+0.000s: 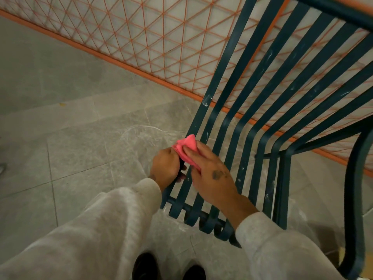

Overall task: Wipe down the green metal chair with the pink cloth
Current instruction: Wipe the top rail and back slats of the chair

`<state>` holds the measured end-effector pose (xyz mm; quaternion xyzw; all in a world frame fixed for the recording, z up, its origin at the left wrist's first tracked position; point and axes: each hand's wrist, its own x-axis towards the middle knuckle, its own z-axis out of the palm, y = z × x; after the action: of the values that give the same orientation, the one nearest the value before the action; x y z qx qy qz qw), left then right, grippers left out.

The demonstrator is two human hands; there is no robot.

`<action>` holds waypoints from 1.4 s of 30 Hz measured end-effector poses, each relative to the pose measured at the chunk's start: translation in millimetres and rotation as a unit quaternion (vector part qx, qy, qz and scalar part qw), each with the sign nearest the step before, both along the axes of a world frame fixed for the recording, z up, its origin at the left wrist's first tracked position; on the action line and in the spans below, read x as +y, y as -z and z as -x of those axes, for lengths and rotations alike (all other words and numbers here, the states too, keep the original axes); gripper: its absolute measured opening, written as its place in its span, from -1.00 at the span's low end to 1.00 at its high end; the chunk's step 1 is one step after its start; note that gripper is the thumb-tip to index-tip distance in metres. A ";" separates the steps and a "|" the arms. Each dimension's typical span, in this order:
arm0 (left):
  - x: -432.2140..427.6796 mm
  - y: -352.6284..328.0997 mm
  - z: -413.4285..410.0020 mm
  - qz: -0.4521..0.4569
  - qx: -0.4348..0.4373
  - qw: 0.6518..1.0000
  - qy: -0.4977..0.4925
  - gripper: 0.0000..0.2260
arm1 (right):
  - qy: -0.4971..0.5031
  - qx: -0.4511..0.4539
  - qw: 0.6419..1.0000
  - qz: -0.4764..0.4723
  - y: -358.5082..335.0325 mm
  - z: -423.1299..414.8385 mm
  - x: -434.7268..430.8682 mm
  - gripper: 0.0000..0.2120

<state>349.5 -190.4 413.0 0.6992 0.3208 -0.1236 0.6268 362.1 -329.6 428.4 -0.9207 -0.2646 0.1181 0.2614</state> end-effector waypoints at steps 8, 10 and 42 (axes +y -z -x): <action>-14.6 5.7 -3.6 -0.174 0.031 0.984 0.013 -0.65 | 0.004 -0.058 0.995 0.081 1.9 -67.2 4.2 -0.37; -12.8 9.6 -7.0 -0.185 0.028 0.982 0.006 -0.74 | 0.025 -0.059 0.996 0.066 3.4 -72.5 7.8 -0.36; -13.4 11.3 -10.8 -0.210 0.044 0.976 -0.021 -0.64 | 0.049 -0.038 0.998 -0.016 11.7 -38.8 9.3 -0.50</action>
<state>360.3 -203.9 401.6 0.8025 0.3812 -0.0708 0.4535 400.9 -320.2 416.7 -0.9319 -0.2314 0.0654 0.2716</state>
